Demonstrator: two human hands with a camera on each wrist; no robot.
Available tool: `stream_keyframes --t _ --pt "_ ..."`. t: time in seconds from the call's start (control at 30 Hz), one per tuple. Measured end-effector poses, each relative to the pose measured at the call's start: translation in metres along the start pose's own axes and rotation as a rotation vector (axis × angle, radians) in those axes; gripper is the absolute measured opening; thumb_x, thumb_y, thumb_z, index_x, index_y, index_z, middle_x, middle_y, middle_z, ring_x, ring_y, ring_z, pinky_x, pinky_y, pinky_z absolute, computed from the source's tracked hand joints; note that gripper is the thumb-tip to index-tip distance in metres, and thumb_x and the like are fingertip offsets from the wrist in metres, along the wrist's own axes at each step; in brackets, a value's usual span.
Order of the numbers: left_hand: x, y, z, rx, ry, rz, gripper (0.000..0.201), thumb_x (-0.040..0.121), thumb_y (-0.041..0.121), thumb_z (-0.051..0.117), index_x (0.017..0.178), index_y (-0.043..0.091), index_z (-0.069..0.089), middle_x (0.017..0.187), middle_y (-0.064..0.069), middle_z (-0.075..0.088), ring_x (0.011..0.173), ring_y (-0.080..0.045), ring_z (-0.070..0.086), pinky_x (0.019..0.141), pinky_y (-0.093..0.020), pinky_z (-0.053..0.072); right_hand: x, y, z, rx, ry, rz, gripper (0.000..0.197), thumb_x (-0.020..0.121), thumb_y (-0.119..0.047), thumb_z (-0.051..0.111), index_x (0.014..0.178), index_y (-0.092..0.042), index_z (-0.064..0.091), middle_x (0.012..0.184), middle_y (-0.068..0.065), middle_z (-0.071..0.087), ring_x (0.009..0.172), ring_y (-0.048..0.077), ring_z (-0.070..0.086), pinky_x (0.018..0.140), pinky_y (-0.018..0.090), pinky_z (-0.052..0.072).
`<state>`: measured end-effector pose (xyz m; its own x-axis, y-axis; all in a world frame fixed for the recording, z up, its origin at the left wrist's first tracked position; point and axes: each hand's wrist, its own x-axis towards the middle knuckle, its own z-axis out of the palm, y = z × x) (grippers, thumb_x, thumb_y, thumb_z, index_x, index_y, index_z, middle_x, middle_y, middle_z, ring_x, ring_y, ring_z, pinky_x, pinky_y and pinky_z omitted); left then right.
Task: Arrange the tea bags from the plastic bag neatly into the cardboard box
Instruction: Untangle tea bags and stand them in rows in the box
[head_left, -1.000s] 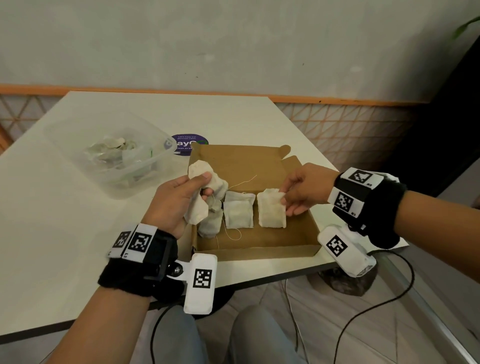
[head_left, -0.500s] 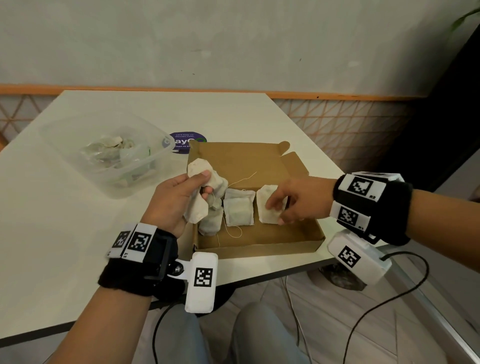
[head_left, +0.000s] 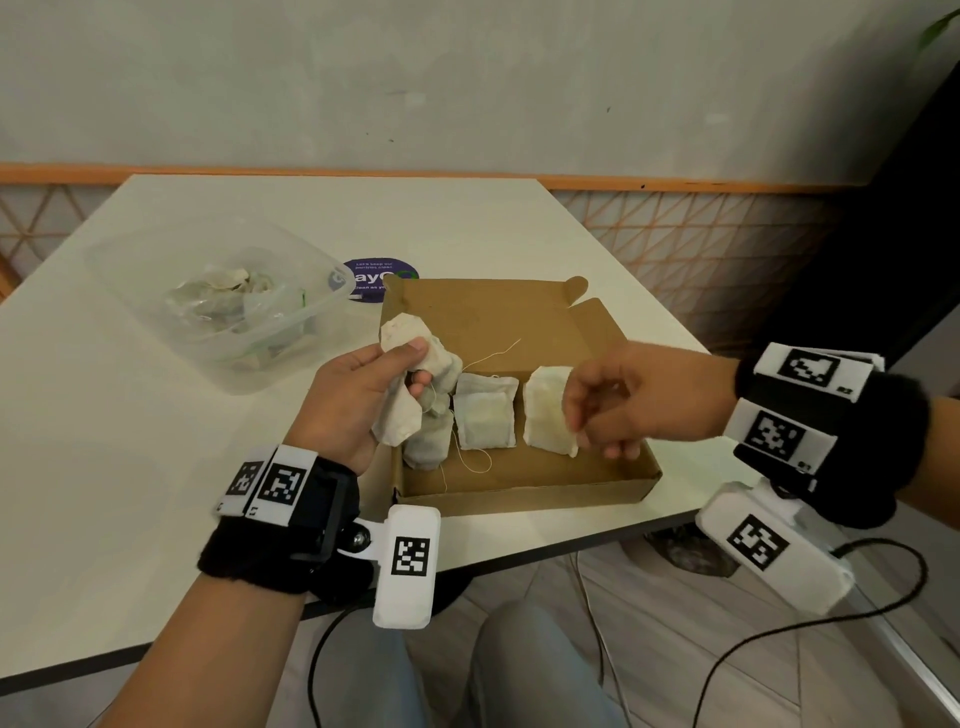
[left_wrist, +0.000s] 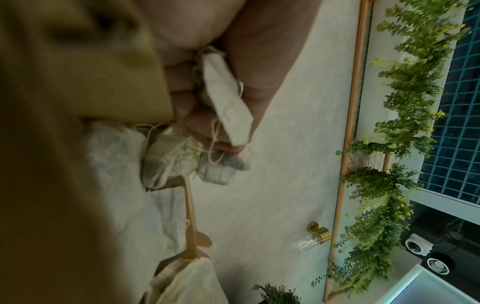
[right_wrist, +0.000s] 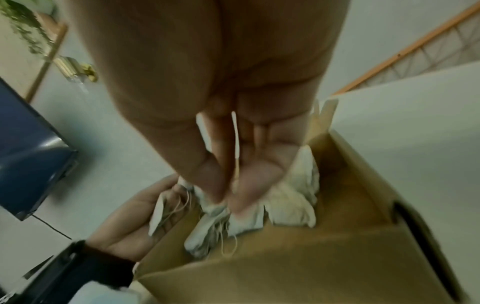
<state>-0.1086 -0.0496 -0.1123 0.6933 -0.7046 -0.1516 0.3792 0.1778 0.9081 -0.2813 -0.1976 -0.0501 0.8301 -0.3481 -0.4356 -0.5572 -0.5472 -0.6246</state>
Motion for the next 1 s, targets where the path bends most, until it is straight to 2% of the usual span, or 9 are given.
stream_keyframes --t 0.1,0.17,0.23,0.33,0.43,0.57,0.7,0.83,1.0 --pt "0.002 -0.001 0.0 0.01 0.001 -0.009 0.011 0.089 0.011 0.06 0.084 0.002 0.062 0.056 -0.003 0.056 0.042 -0.006 0.049 0.044 -0.015 0.046 0.006 0.003 0.008 -0.031 -0.139 0.064 0.025 0.085 -0.003 0.062 0.107 -0.016 0.064 0.096 -0.003 0.065 0.078 0.009 0.065 0.066 0.018 0.055" --pt "0.002 -0.001 0.0 0.01 -0.005 -0.013 0.011 0.089 0.011 0.061 0.086 0.001 0.063 0.056 -0.003 0.057 0.043 -0.006 0.049 0.044 -0.015 0.046 0.016 0.005 0.006 -0.002 -0.08 0.092 0.037 0.086 -0.001 0.059 0.12 -0.015 0.058 0.11 -0.004 0.06 0.081 0.008 0.063 0.067 0.016 0.055" --pt "0.001 -0.001 -0.001 0.012 -0.011 -0.01 0.011 0.089 0.011 0.06 0.086 0.001 0.062 0.057 -0.004 0.055 0.042 -0.007 0.049 0.044 -0.016 0.046 0.025 0.003 0.002 0.089 0.003 0.12 0.041 0.086 0.003 0.058 0.124 -0.011 0.053 0.109 0.0 0.058 0.081 0.009 0.062 0.063 0.015 0.055" --pt "0.001 -0.001 -0.002 0.006 -0.019 -0.011 0.012 0.089 0.011 0.06 0.086 0.0 0.061 0.056 -0.004 0.055 0.042 -0.007 0.048 0.044 -0.016 0.045 0.029 0.0 -0.003 0.157 0.104 0.14 0.03 0.087 0.002 0.057 0.115 -0.006 0.055 0.095 0.004 0.06 0.078 0.011 0.063 0.059 0.015 0.055" --pt "0.002 -0.002 -0.003 0.011 -0.02 -0.006 0.012 0.089 0.011 0.06 0.086 0.0 0.062 0.057 -0.005 0.054 0.042 -0.007 0.048 0.044 -0.016 0.045 0.022 -0.001 -0.007 0.17 0.139 0.205 0.013 0.087 -0.001 0.057 0.099 -0.005 0.062 0.086 0.011 0.069 0.075 0.016 0.069 0.067 0.021 0.057" --pt "0.004 -0.003 -0.003 0.015 -0.023 0.004 0.012 0.089 0.011 0.06 0.085 0.0 0.062 0.057 -0.005 0.054 0.043 -0.007 0.047 0.044 -0.016 0.045 0.01 0.0 -0.001 0.241 0.037 0.315 0.017 0.086 -0.001 0.059 0.102 -0.002 0.063 0.097 0.017 0.07 0.088 0.023 0.07 0.074 0.028 0.058" --pt "0.005 -0.004 -0.003 0.031 -0.025 -0.002 0.012 0.089 0.013 0.061 0.083 0.002 0.063 0.058 -0.004 0.055 0.043 -0.007 0.048 0.044 -0.016 0.045 0.011 -0.003 0.007 0.39 0.043 0.337 0.016 0.085 0.006 0.056 0.097 -0.004 0.057 0.091 0.012 0.063 0.088 0.024 0.065 0.076 0.033 0.056" --pt "0.005 -0.003 -0.005 0.021 -0.031 -0.003 0.013 0.089 0.012 0.06 0.083 0.001 0.061 0.056 -0.005 0.054 0.043 -0.007 0.049 0.043 -0.016 0.045 0.014 -0.005 0.012 0.465 0.08 0.337 0.012 0.085 0.007 0.055 0.091 -0.003 0.057 0.096 0.015 0.063 0.092 0.025 0.064 0.077 0.034 0.056" --pt "0.005 -0.003 -0.006 0.04 -0.038 0.0 0.014 0.09 0.013 0.06 0.082 0.002 0.061 0.057 -0.006 0.052 0.042 -0.009 0.048 0.043 -0.017 0.044 0.007 -0.005 0.003 0.295 0.147 0.302 0.017 0.084 -0.004 0.063 0.1 -0.007 0.058 0.096 0.013 0.068 0.086 0.019 0.067 0.078 0.03 0.055"
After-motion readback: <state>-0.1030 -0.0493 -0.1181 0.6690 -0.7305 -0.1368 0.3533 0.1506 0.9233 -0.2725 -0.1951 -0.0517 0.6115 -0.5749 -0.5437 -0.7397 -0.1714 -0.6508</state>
